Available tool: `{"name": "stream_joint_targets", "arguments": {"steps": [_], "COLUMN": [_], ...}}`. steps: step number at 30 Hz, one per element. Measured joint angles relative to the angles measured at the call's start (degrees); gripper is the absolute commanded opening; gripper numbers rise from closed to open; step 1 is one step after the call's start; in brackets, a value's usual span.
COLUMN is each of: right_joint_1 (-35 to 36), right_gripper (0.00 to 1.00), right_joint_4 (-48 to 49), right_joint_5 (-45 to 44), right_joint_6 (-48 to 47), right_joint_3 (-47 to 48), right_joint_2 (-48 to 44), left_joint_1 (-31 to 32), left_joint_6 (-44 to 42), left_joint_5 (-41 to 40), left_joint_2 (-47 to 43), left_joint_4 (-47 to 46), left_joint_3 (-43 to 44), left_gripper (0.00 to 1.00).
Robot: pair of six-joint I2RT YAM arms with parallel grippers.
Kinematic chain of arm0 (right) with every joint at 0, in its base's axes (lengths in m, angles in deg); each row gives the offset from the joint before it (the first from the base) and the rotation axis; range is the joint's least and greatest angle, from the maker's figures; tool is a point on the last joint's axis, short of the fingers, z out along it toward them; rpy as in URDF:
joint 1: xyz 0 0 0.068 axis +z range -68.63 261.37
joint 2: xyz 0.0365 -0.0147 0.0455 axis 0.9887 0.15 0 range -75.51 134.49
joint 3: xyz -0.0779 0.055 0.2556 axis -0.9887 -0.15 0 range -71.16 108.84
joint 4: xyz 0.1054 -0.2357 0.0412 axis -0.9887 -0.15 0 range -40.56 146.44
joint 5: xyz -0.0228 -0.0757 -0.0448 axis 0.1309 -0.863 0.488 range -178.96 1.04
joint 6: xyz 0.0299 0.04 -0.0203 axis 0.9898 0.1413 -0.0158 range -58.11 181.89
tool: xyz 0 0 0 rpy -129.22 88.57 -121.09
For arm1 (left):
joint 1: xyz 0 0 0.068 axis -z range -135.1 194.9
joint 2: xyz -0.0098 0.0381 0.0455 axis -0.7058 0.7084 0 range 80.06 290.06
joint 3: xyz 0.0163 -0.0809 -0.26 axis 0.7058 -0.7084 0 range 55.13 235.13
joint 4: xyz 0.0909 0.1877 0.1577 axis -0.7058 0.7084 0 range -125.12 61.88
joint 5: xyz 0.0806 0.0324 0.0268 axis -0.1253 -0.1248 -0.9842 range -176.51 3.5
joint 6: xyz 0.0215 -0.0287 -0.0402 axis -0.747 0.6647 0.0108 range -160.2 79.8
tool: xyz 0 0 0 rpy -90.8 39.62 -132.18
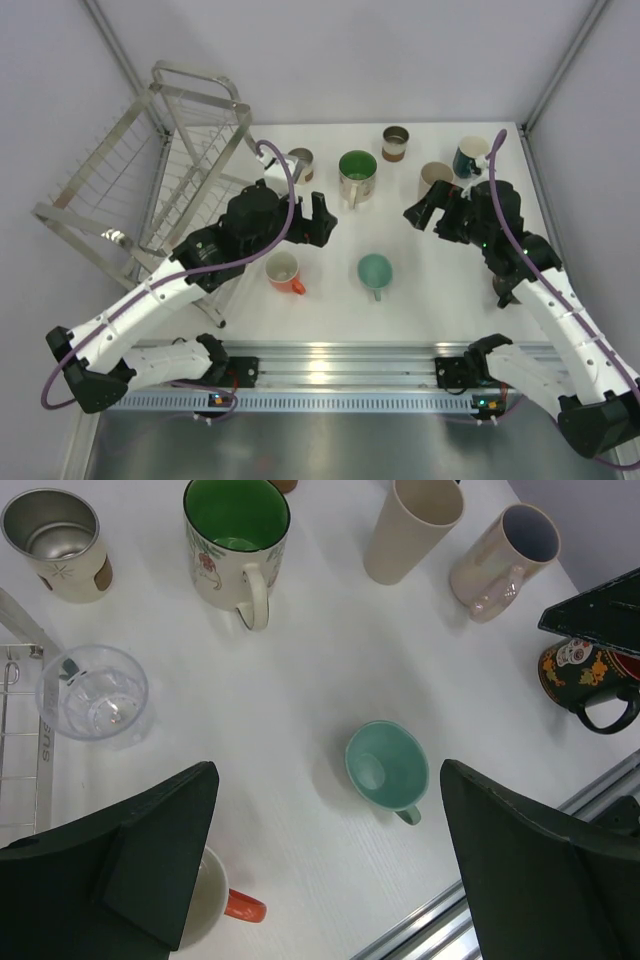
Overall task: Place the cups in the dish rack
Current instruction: Grab a cup with the right arm
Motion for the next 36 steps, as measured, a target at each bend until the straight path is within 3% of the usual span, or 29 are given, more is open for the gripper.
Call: {"name": "stream_joint_targets", "arguments": {"steps": [13,16,20,25,30,36], "right_joint_1": [0.0,-0.02,-0.02,-0.02,-0.02,-0.02], "right_gripper": [0.99,0.88,0.53,0.3,0.31,0.34], "right_joint_4": [-1.79,-1.27,0.87,3.85,3.19,4.2], "right_joint_5": [-6.43,-10.54,-14.88,-17.03,-17.14,-18.25], "right_joint_6": [-3.21,-6.29,-11.93,-21.07,-28.13,-35.98], "right_joint_3": [2.45,5.09,9.27,14.1,23.02,24.48], "right_joint_2": [2.45,4.66,9.92,19.69,32.52,40.04], "left_joint_1": [0.0,0.0,0.0,0.0,0.0,0.0], "left_joint_6": [0.59,1.11,1.2,1.25,1.25,1.22], "left_joint_5": [-0.02,0.0,0.46,0.48,1.51,2.51], "left_joint_2": [-1.33,-2.12,-2.21,-2.27,-2.25,-2.19], "left_joint_4": [0.0,0.0,-0.02,0.0,0.0,0.0], "left_joint_3": [-1.64,-2.01,-2.12,-2.32,-2.6,-2.99], "left_gripper": [0.98,0.99,0.98,0.99,0.99,0.99]}}
